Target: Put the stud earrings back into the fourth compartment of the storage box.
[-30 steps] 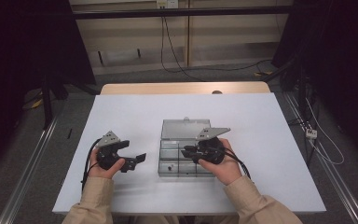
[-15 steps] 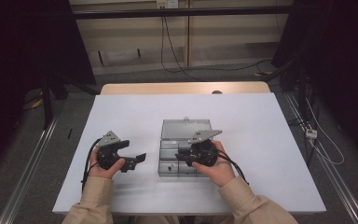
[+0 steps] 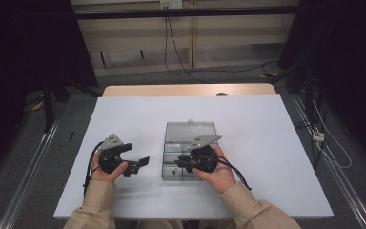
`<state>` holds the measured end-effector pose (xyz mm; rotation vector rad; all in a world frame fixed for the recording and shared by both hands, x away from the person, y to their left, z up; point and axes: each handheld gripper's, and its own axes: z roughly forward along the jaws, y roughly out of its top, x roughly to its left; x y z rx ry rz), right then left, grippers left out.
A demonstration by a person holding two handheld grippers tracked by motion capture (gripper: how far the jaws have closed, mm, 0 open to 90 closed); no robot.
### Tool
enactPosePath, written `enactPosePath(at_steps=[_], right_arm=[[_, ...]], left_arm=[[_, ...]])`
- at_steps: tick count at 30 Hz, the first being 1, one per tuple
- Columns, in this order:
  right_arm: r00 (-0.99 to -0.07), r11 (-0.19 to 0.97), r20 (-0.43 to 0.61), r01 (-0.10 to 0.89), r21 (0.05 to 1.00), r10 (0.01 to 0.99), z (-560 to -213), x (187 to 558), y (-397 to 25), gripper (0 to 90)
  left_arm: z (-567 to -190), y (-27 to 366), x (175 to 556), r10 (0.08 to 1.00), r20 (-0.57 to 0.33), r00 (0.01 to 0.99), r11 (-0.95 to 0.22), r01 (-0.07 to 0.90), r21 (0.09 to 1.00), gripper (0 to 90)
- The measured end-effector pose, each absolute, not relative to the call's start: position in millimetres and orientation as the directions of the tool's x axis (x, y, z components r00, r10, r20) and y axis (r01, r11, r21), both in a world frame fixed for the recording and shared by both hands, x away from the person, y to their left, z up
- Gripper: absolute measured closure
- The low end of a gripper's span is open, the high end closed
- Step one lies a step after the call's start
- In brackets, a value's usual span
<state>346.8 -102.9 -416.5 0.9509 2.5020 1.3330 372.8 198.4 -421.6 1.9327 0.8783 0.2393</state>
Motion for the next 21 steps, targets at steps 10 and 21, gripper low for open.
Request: enactPosePath(at_steps=[10, 21], right_arm=[[-0.79, 0.402, 0.162, 0.464, 0.789, 0.592, -419.0, 345.7, -100.1, 76.4], [-0.791, 0.401, 0.167, 0.464, 0.789, 0.588, -422.1, 344.6, -96.6, 75.8]], left_arm=[[-421.8, 198.0, 373.1, 0.663, -0.191, 0.724, -0.282, 0.478, 0.832, 6.6], [-422.3, 197.3, 373.4, 0.664, -0.191, 0.723, -0.281, 0.478, 0.832, 6.7]])
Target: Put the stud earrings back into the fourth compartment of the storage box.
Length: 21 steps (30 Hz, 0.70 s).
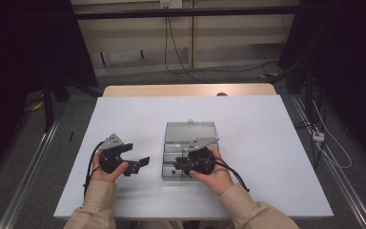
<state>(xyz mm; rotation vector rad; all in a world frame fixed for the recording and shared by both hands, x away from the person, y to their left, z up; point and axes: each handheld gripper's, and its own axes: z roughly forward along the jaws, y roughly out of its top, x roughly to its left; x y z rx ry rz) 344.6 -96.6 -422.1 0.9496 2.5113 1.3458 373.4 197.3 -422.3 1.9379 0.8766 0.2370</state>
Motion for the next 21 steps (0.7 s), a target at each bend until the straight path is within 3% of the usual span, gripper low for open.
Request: enactPosePath(at_steps=[6, 12, 21], right_arm=[[-0.793, 0.397, 0.176, 0.467, 0.79, 0.583, -423, 344, -95, 74.1], [-0.787, 0.396, 0.167, 0.466, 0.791, 0.594, -423, 344, -97, 64.9], [-0.75, 0.336, 0.171, 0.472, 0.815, 0.639, -412, 344, -116, 37.9]], left_arm=[[-423, 197, 373, 0.663, -0.196, 0.723, -0.277, 0.481, 0.832, 6.7], [-423, 196, 374, 0.66, -0.195, 0.725, -0.28, 0.479, 0.832, 6.6], [-424, 195, 375, 0.66, -0.201, 0.724, -0.278, 0.484, 0.83, 6.7]])
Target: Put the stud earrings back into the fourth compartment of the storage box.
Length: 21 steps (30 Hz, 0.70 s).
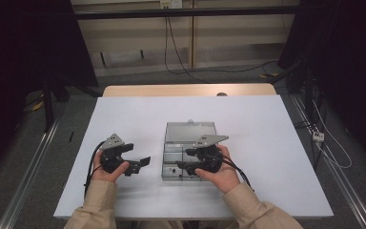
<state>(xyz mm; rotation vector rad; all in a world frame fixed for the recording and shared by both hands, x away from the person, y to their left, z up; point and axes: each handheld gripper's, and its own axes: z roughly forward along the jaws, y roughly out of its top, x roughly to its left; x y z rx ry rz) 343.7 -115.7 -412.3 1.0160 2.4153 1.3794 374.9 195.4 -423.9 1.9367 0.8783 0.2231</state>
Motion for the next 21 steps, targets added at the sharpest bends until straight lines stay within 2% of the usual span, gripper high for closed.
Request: enactPosePath(at_steps=[5, 21], right_arm=[[-0.712, 0.302, 0.179, 0.494, 0.816, 0.679, -412, 345, -134, 27.8], [-0.635, 0.231, 0.165, 0.493, 0.839, 0.755, -403, 352, -181, 22.7]], left_arm=[[-423, 193, 376, 0.656, -0.216, 0.723, -0.272, 0.493, 0.826, 6.7], [-419, 179, 384, 0.634, -0.227, 0.739, -0.284, 0.496, 0.82, 6.7]])
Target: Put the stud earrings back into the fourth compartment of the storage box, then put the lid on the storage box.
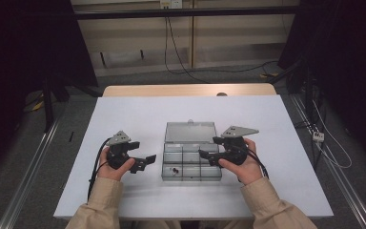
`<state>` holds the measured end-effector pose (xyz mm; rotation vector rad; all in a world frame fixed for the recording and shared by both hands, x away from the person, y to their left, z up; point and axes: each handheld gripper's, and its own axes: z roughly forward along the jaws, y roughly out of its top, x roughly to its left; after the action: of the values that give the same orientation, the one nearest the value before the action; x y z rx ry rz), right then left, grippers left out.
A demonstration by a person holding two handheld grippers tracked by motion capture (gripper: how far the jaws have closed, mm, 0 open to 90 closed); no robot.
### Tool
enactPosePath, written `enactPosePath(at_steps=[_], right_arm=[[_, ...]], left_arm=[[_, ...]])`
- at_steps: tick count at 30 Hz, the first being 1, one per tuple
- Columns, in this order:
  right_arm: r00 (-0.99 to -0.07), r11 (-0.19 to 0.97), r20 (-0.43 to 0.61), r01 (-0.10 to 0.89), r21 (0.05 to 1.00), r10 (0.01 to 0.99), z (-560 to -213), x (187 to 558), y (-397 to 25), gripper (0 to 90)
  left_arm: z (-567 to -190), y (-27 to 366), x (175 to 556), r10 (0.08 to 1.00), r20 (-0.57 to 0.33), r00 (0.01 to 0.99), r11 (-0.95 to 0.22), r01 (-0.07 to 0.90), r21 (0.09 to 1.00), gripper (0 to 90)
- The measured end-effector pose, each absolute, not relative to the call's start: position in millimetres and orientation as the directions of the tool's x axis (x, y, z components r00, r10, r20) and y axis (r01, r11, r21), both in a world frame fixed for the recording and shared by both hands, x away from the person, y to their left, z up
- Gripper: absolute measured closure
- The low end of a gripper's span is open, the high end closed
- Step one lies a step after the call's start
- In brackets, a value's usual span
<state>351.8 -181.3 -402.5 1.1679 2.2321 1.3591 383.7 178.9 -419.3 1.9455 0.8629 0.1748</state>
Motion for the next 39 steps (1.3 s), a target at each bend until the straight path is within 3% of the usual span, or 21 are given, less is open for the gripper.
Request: enactPosePath(at_steps=[39], right_arm=[[-0.483, 0.143, 0.157, 0.527, 0.838, 0.861, -402, 399, -224, 22.5]], left_arm=[[-410, 138, 436, 0.649, -0.247, 0.719, -0.286, 0.532, 0.797, 6.1]])
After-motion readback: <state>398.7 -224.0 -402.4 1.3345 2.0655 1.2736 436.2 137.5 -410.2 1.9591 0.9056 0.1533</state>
